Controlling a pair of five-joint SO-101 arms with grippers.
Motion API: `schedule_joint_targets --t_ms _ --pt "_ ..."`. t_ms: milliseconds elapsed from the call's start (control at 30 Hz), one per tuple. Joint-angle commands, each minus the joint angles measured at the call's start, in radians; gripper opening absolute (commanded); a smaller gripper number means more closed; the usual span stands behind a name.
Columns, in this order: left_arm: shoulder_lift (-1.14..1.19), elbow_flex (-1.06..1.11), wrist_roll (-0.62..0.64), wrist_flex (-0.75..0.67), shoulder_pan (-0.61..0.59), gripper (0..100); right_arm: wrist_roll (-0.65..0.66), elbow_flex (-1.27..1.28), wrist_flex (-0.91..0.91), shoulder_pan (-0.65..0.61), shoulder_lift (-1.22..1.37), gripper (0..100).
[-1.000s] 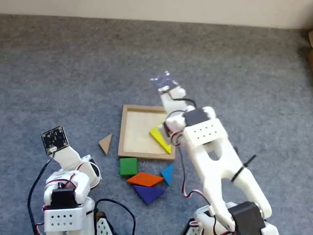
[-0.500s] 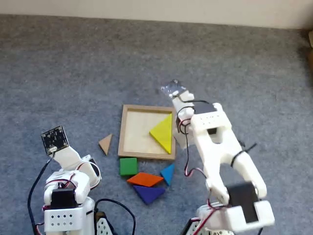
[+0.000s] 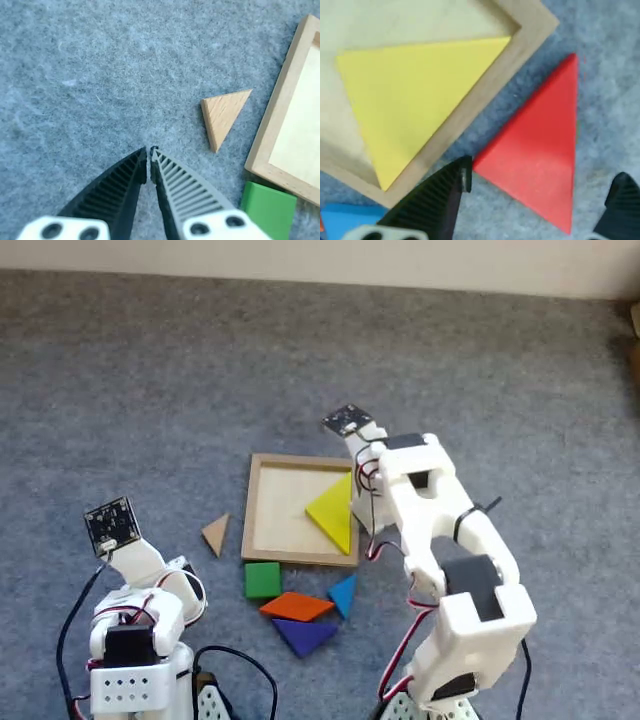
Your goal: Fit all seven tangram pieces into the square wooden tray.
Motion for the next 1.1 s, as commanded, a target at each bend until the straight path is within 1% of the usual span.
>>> schedule_joint_targets --t_ms 0,200,467,667,933,1067 --pt "0.007 0.022 -0.006 0.005 0.021 4 0.002 -0.102 0.002 0.015 0.035 40.1" --pt "0.007 0.022 -0.006 0.005 0.021 4 0.002 -0.191 0.008 0.033 0.145 40.1" --pt "0.007 0.022 -0.006 0.005 0.021 4 0.002 -0.208 0.01 0.048 0.153 39.9" --pt "0.007 0.022 -0.006 0.005 0.021 4 0.002 -0.208 0.01 0.048 0.154 31.0" --pt "0.007 0.022 -0.006 0.005 0.021 4 0.002 -0.208 0.01 0.051 0.15 29.6" --pt "0.007 0.022 -0.006 0.005 0.021 4 0.002 -0.211 0.012 0.053 0.147 22.1"
